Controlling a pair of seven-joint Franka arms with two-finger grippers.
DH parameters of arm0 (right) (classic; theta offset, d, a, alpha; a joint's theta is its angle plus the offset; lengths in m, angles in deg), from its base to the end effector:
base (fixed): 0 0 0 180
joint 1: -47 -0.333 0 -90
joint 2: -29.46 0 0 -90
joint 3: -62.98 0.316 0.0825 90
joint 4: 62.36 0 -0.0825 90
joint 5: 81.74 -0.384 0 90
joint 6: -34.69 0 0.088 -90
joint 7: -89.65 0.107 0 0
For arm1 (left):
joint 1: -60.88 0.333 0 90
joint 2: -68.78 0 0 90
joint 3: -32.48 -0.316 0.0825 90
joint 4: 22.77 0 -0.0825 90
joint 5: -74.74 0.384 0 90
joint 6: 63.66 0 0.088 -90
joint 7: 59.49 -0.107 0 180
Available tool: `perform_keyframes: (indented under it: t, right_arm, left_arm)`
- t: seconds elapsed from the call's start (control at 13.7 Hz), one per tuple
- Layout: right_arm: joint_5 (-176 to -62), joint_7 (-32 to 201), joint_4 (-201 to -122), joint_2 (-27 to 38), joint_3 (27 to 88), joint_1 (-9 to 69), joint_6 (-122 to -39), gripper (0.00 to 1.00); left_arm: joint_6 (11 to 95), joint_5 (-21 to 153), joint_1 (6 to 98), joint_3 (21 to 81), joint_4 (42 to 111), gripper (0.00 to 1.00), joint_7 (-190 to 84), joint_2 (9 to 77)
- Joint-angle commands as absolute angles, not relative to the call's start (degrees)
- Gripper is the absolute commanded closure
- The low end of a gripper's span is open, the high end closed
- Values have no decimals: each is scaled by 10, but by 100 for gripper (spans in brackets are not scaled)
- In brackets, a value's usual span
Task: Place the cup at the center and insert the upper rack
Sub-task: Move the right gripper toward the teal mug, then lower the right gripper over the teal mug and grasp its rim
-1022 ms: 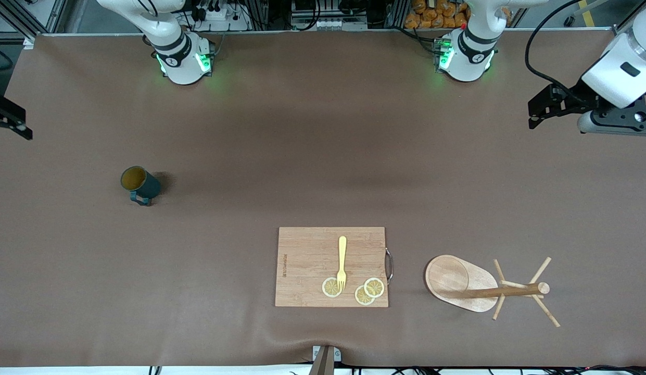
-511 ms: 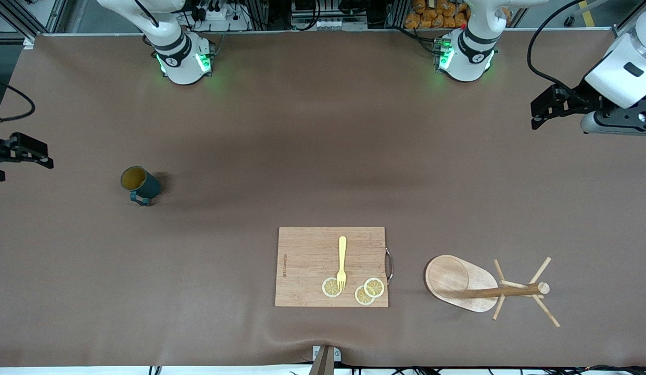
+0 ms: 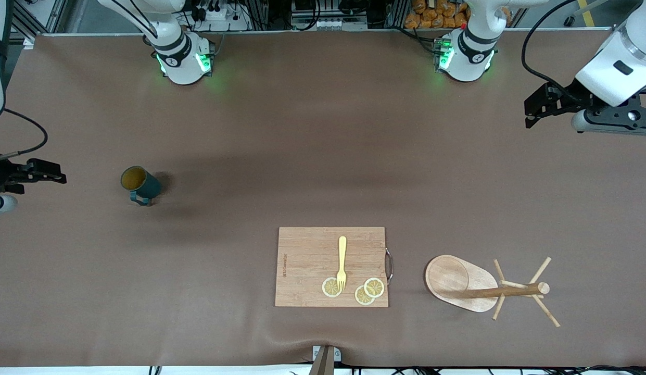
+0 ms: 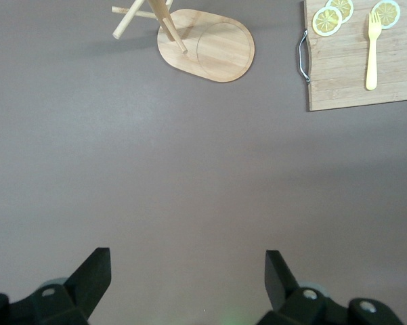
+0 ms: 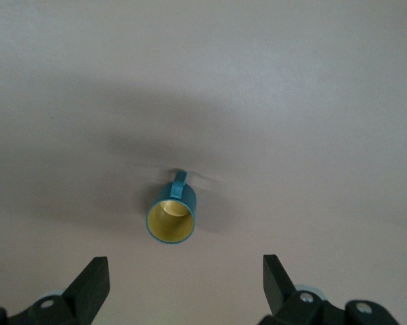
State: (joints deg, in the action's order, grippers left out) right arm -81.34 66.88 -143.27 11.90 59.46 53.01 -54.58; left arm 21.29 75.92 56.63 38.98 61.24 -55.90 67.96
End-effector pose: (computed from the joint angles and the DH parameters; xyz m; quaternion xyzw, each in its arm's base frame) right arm 0.6276 -0.1009 0.5151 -0.9900 -0.1158 0.0803 0.0099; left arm 0.5411 -0.0998 0.6578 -0.9981 0.0615 -0.0023 0.0092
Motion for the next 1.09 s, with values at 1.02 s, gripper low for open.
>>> perform_keyframes:
  t: [1.02]
  right_arm:
    - [-875,803,-1742,184,604,517,-761,0]
  left_arm:
    - [207,763,570,394,613,0,-556,662]
